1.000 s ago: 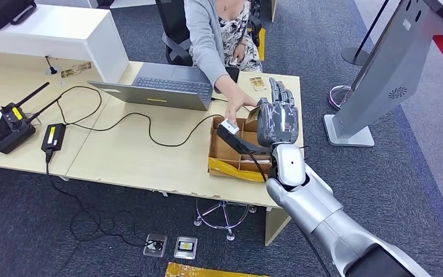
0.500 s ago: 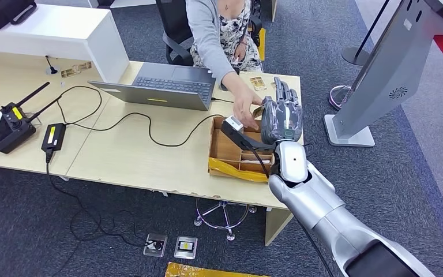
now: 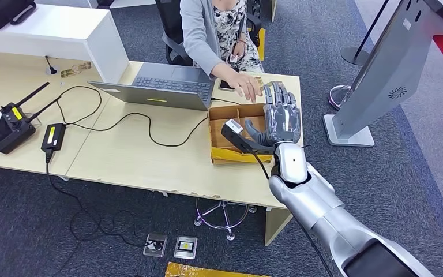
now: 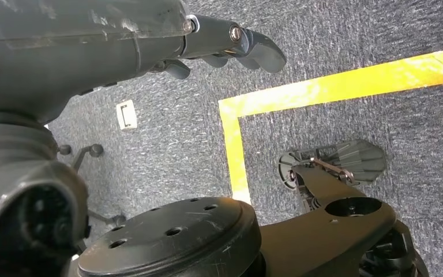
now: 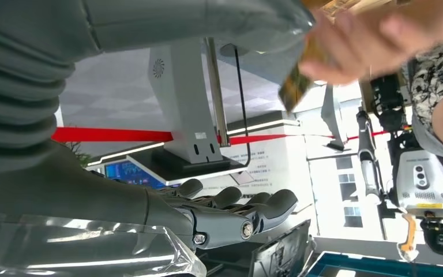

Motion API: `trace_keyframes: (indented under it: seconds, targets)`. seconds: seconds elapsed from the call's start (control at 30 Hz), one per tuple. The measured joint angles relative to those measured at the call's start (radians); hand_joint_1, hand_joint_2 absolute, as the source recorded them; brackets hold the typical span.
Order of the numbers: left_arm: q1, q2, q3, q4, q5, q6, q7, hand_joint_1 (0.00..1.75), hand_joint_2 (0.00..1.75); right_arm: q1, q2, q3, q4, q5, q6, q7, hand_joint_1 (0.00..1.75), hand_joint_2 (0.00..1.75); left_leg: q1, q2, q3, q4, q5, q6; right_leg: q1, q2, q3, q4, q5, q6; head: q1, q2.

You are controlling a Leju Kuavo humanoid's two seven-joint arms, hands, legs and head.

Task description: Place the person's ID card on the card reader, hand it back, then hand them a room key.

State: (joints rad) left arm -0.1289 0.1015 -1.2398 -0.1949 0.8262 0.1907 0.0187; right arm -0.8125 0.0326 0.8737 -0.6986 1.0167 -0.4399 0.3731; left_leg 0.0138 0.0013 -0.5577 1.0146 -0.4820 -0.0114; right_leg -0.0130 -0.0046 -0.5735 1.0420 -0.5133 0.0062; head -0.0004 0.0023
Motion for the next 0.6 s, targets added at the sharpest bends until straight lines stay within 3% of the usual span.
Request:
trace_keyframes:
  seconds: [0.37, 0.6]
  targets:
    - [0.0, 0.0, -0.004, 0.0, -0.002, 0.0, 0.0, 0.0, 0.0, -0.017, -0.045, -0.003, 0.014, 0.049, -0.02, 0.056, 0.0, 0.0, 0.0, 0.001, 0.0, 0.0, 0.0, 0.0, 0.0, 0.001, -0.001, 0.0, 0.0, 0.0, 0.0, 0.0]
    - [0.005, 0.0, -0.005, 0.0, 0.005, -0.001, -0.001, 0.0, 0.0, -0.026, -0.153, -0.051, 0.014, 0.05, -0.027, 0.086, 0.0, 0.0, -0.001, -0.001, 0.0, 0.001, 0.0, 0.0, -0.001, -0.001, 0.0, 0.0, 0.0, 0.0, 0.0, 0.0]
